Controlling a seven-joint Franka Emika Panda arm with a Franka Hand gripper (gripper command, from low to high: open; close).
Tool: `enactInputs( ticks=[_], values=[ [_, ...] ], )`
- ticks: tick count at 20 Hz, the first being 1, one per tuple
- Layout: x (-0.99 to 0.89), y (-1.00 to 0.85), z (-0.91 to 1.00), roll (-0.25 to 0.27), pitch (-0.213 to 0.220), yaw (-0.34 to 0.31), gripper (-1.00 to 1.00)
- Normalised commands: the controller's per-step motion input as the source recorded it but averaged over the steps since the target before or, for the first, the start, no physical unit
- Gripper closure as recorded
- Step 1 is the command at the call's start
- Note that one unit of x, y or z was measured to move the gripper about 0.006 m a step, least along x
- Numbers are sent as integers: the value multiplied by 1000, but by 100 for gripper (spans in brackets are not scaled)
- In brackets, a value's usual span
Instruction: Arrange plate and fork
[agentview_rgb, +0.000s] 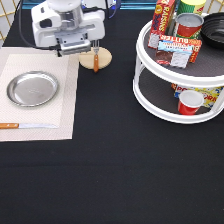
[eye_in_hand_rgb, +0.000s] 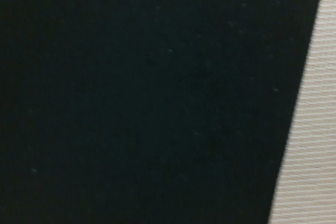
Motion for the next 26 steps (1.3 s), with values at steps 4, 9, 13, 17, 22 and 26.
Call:
enactInputs(
  ticks=[4,9,13,17,22,26],
  values=[
    [-481,306,-239,-53,-111,-135,-100],
    [-634,218,-343,-52,-94,-101,-100],
    [-843,198,-331,-31,-99,-32,-100],
    [-857,348,-141,-8,-161,-3,-100],
    [-741,390,-142,-6,-219,-10,-100],
    [-502,202,-338,-7,-269,-74,-100]
  ],
)
